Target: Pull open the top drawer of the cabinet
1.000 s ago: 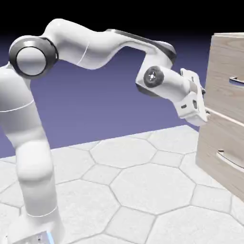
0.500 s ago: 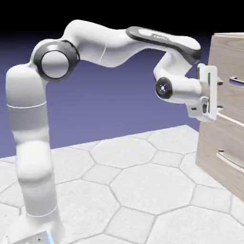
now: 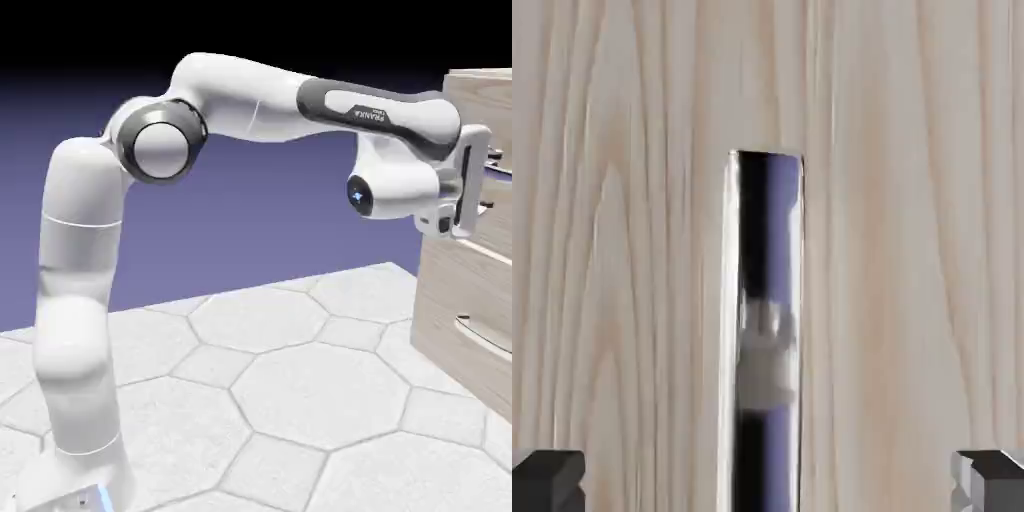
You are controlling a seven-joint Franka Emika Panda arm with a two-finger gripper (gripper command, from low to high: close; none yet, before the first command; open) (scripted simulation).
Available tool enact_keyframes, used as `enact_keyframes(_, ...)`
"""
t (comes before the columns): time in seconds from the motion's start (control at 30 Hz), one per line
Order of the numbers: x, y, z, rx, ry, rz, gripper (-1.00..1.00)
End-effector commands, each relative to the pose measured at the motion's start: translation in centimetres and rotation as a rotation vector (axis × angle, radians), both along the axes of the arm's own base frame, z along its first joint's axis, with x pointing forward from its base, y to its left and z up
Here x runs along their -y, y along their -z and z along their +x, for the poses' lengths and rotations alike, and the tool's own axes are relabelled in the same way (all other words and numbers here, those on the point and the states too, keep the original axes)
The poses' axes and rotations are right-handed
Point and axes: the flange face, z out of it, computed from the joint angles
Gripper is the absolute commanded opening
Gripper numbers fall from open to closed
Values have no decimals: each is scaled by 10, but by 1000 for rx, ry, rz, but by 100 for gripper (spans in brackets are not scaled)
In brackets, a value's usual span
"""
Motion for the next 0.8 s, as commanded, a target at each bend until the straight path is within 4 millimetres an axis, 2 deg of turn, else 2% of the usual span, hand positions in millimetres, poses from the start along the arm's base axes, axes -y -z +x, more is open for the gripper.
enact_keyframes(0.0,0,0,7,0,0,0,0)
enact_keyframes(0.17,0,1,42,0,0,0,0)
enact_keyframes(0.2,0,1,42,0,0,0,0)
enact_keyframes(0.23,0,1,42,0,0,0,-100)
enact_keyframes(0.27,0,1,42,0,0,0,-100)
enact_keyframes(0.43,0,1,8,0,0,0,-100)
enact_keyframes(0.77,0,1,-79,0,0,0,-100)
